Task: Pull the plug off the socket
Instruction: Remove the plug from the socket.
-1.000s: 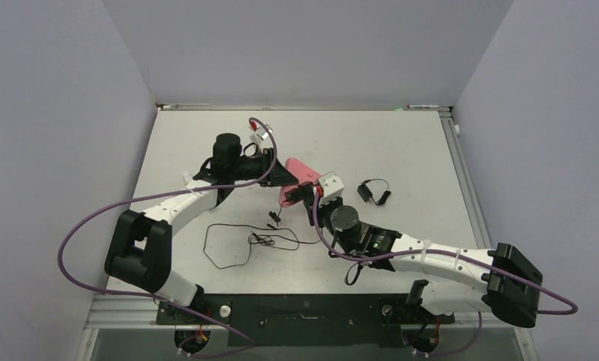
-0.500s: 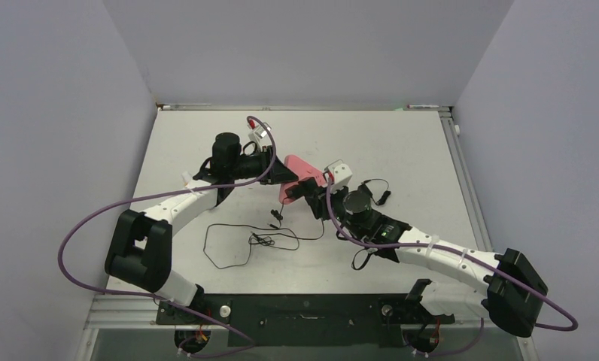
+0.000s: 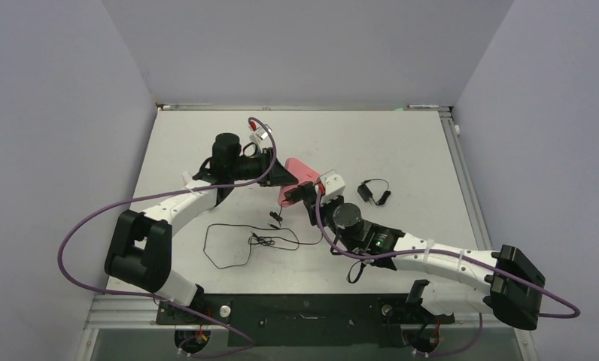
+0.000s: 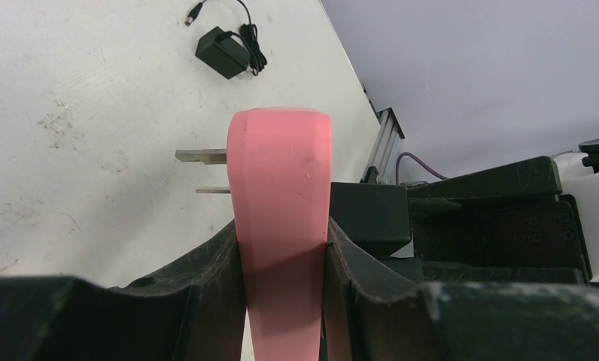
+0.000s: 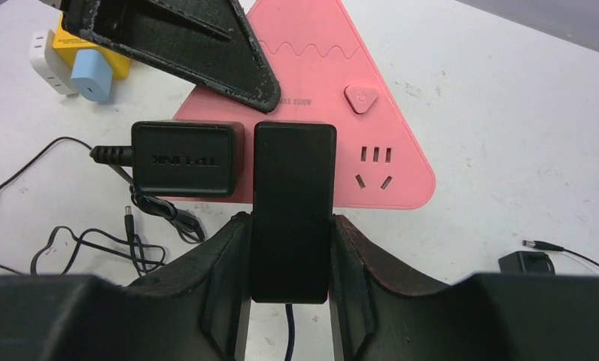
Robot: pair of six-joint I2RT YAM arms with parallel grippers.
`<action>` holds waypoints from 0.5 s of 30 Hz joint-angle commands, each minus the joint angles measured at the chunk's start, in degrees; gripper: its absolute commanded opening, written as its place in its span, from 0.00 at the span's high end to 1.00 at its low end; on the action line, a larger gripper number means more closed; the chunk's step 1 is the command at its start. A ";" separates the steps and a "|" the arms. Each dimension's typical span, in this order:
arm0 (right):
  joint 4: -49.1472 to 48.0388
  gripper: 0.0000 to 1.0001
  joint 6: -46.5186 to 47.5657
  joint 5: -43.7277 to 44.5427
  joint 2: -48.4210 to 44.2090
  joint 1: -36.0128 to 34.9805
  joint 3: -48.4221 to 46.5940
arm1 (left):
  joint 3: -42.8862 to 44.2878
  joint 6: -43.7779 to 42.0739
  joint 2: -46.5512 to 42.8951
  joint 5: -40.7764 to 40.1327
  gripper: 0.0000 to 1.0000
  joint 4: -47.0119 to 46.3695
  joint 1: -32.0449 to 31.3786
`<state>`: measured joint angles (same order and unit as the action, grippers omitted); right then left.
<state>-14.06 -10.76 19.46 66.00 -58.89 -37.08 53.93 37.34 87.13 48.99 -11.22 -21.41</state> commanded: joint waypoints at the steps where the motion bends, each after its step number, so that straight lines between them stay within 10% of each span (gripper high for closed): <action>1: -4.92 0.95 3.97 13.40 0.92 -5.78 -2.84 | 0.56 0.25 0.31 -0.27 1.00 -0.81 1.74; 15: -9.61 0.95 9.86 26.94 8.56 -16.24 -5.96 | 0.47 1.70 1.33 -0.01 1.00 -1.36 2.42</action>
<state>-19.81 -5.32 43.48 73.21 -72.16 -38.96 53.71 37.43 87.68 54.63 -10.50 -19.99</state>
